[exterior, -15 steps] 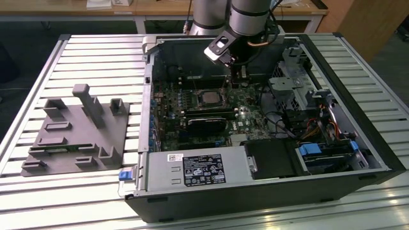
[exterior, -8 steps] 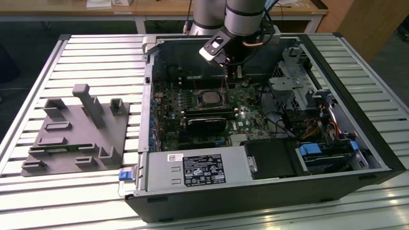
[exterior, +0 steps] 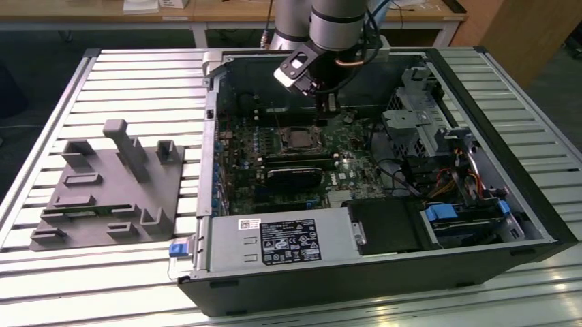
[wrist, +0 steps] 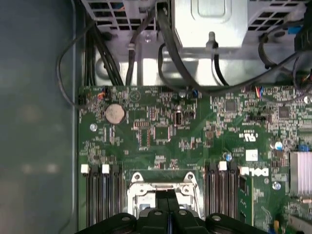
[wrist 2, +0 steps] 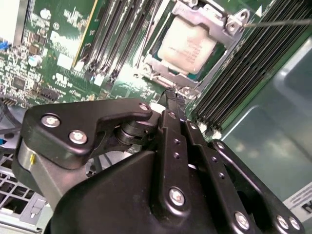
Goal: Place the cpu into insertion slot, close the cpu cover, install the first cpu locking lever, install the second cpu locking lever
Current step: 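Close the cpu cover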
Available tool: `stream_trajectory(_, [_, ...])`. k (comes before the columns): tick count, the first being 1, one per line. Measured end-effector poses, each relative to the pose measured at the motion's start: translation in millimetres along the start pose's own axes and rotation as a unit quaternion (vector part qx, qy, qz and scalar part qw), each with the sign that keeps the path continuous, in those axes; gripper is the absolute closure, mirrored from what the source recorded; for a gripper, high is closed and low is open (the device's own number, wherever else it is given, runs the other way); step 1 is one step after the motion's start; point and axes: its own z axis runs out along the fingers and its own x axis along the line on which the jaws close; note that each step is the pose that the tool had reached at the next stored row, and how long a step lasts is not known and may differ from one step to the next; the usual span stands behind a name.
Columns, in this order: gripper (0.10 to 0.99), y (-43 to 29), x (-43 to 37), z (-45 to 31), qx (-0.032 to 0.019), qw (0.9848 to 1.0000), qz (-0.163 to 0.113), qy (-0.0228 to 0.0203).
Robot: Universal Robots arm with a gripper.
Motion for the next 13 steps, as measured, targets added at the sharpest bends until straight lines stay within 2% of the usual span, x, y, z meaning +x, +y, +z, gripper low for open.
stream_trajectory(8, [0.98, -18.3, -0.4, -0.3, -0.0042, 1.0, 0.0, 0.0001])
stream_trajectory(10, [0.98, -22.5, -0.5, -0.3, -0.0066, 1.0, 0.0, 0.0001])
stream_trajectory(13, [0.98, -27.5, -0.5, 0.8, -0.013, 0.9999, 0.0, 0.0008])
